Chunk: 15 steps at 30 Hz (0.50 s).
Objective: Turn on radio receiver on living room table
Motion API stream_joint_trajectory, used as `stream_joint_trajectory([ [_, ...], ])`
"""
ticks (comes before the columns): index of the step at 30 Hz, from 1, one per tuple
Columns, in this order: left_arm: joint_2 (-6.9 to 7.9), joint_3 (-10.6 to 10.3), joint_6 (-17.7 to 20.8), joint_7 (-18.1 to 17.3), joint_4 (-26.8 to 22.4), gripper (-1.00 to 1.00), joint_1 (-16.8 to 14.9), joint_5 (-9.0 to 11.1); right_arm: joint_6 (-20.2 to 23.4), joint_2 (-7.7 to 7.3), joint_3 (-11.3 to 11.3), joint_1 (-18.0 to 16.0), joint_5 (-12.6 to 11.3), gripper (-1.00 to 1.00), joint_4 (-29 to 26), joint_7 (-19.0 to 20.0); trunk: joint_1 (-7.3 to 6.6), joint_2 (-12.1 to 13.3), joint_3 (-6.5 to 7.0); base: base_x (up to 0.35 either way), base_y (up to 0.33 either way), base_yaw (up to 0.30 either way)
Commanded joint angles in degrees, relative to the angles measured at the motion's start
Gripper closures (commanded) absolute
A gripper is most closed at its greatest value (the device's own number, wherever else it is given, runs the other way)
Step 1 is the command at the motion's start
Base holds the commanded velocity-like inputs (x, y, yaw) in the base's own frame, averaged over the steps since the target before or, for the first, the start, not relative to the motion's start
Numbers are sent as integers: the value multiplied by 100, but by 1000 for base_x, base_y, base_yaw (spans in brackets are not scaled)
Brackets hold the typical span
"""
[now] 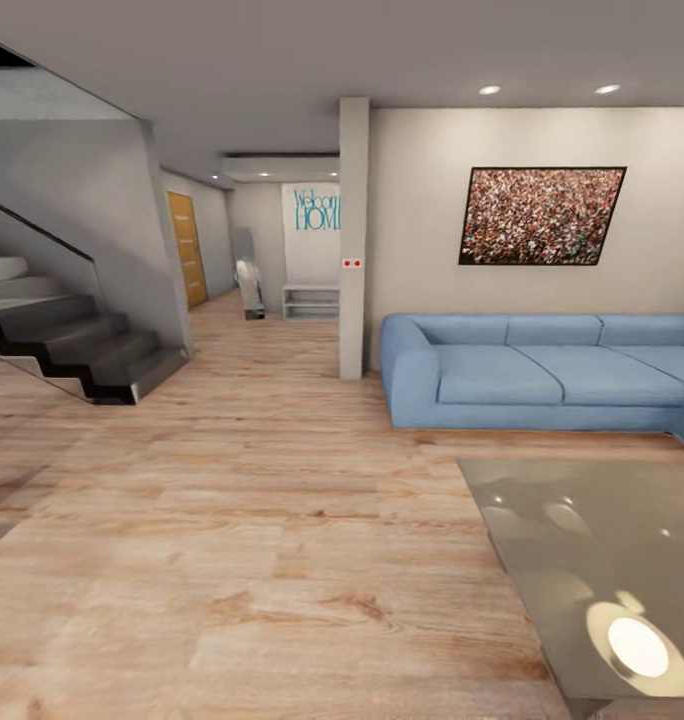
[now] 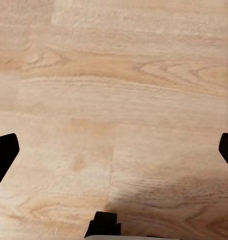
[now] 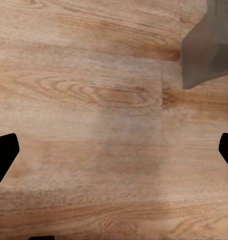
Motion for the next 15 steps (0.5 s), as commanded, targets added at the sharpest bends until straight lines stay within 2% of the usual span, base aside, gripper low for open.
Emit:
stream_joint_trajectory([
  [1,0,0,0,0,0,-100,0,0,1,0,0,0,0,-100,0,0,0,0,0,0,0,-275],
  [15,0,0,0,0,0,-100,-1,0,-3,-6,-8,0,0,-100,0,0,0,0,0,0,0,-275],
])
